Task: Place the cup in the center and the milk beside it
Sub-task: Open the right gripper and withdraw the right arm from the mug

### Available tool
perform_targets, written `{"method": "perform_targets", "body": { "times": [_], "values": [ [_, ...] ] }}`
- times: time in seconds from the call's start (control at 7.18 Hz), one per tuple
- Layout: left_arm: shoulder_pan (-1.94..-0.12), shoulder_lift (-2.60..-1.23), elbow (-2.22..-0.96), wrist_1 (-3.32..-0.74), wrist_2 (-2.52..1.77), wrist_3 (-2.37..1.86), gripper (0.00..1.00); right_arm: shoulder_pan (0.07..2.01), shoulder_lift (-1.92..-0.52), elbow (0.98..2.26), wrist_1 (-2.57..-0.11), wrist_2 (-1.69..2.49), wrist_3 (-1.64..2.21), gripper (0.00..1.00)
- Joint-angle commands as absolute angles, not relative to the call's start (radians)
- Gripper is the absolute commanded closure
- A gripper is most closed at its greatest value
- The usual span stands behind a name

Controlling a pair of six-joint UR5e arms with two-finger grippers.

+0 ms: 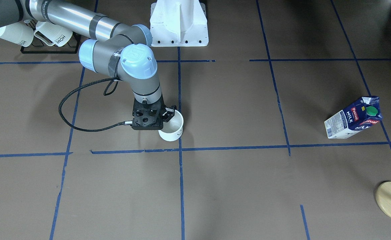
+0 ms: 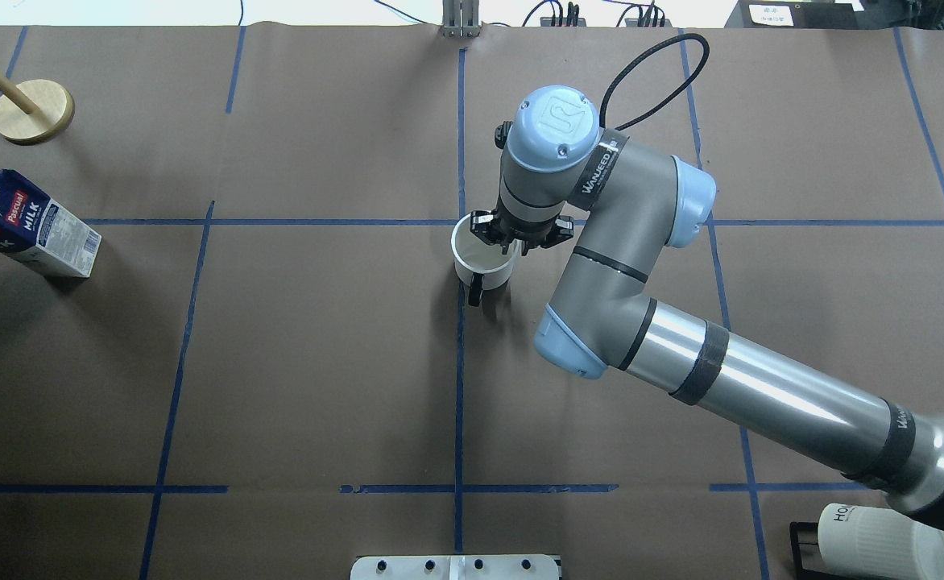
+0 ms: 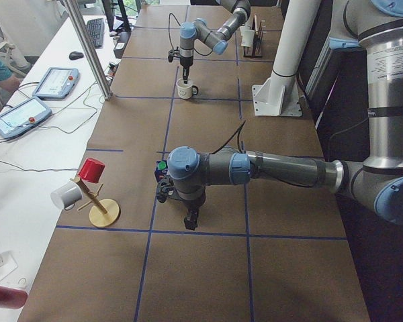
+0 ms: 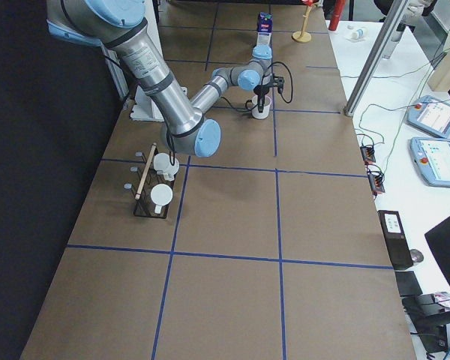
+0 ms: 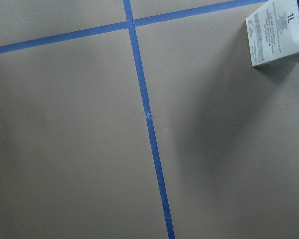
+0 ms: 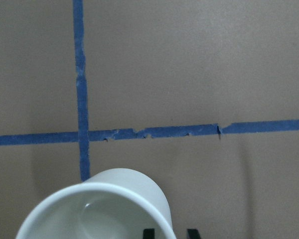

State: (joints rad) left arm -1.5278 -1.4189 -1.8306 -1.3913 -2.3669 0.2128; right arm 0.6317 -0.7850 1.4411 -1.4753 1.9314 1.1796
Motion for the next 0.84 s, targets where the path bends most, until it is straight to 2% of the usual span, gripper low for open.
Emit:
{"method": "perform_targets", "body": {
  "times": [0.0, 0.14, 0.42, 0.56, 0.7],
  "values": [
    [-1.528, -1.419, -1.830, -1.391, -2.362, 0.213, 0.00, 0.694, -0.785, 1.521, -1.568, 2.001, 1.166, 0.00],
    [-1.528, -1.420, -1.827, -1.391, -2.355, 0.212, 0.00, 0.754, -0.785, 1.579, -1.662, 2.057, 1.102, 0.00],
    [-1.525, -1.469, -1.825, -1.396, -2.358, 0.206, 0.00, 0.916, -0.842, 1.585, -1.767, 2.135, 0.830, 0.00],
    [-1.525, -1.541, -1.812, -1.431, -2.358, 0.204, 0.00, 1.025, -0.923, 1.595, -1.772, 2.201, 0.658, 0.00],
    [-1.525, -1.554, -1.807, -1.434, -2.359, 0.203, 0.00, 1.111, -1.027, 1.635, -1.772, 2.212, 0.480, 0.00]
  ]
}}
